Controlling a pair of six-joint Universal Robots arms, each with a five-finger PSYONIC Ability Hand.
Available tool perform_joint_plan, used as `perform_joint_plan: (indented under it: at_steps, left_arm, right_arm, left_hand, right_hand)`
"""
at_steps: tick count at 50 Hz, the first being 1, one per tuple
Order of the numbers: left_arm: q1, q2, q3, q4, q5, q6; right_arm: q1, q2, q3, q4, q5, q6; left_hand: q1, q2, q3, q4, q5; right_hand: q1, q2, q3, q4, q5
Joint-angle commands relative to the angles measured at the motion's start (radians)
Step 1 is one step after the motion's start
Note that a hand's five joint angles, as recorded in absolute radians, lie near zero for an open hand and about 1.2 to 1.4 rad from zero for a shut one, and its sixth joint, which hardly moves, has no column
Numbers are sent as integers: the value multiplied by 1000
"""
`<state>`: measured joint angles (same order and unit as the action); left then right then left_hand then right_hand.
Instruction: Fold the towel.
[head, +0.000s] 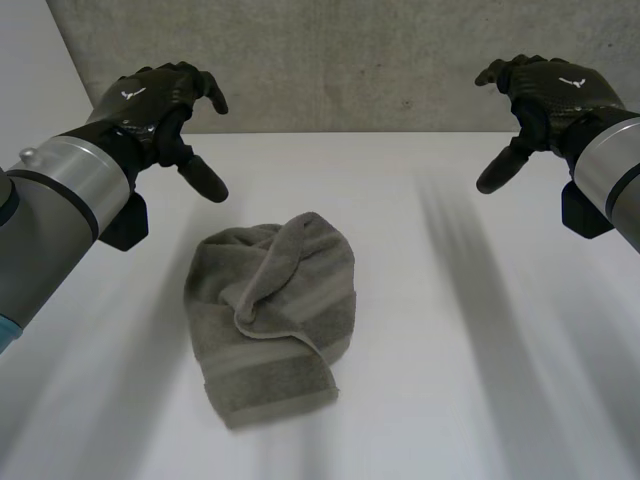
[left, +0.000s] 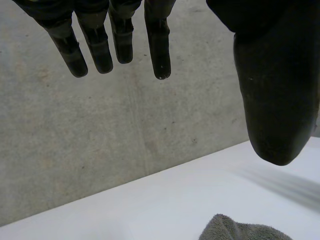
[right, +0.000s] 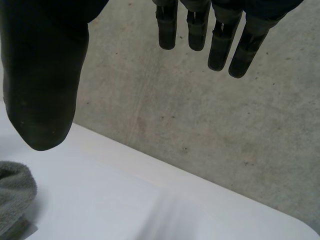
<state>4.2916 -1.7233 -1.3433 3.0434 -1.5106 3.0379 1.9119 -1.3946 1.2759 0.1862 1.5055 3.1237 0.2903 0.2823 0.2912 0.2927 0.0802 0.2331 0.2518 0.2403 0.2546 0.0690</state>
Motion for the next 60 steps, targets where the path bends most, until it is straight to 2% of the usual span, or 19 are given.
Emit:
perform_joint_plan:
  at_steps: [1, 29, 40, 45, 53, 55, 58, 60]
  left_arm:
    - [10, -9, 12, 2, -31, -21]
    - [5, -36, -11, 6, -25, -16]
    - [-24, -251, -33, 14, -36, -13]
    - [-38, -368, -34, 15, -66, -16]
    - [-58, -455, -42, 18, -83, -18]
    - [-62, -467, -39, 18, -83, -18]
    - [-64, -467, -39, 18, -83, -18]
    - [-64, -461, -36, 18, -82, -18]
  right_arm:
    - [4, 0, 19, -8, -2, -13]
    - [-4, -3, 20, -44, 5, -16]
    - [4, 0, 30, -44, -2, -51]
    - [9, 8, 37, -53, -7, -53]
    - [25, 31, 80, -89, -8, -99]
    - [39, 42, 88, -97, -8, -111]
    - [75, 71, 96, -111, -8, -136]
    - [92, 89, 96, -119, -8, -148]
  left_hand:
    - [-24, -16, -25, -26, 12]
    - [-33, -25, -34, -35, 3]
    - [-27, -19, -28, -29, 9]
    - [-1, 8, -1, -3, 35]
    - [211, 219, 210, 208, 246]
    - [398, 406, 397, 395, 433]
    - [499, 507, 498, 496, 534]
    - [691, 700, 691, 689, 727]
  right_hand:
    - [-59, -77, -66, -80, -69]
    - [-59, -77, -66, -80, -69]
    - [-59, -77, -66, -80, -69]
    - [-59, -77, -66, -80, -69]
    - [-59, -77, -66, -80, -69]
    - [-59, -77, -66, -80, -69]
    - [-59, -77, -66, -80, -69]
    - [-59, -77, -66, -80, -69]
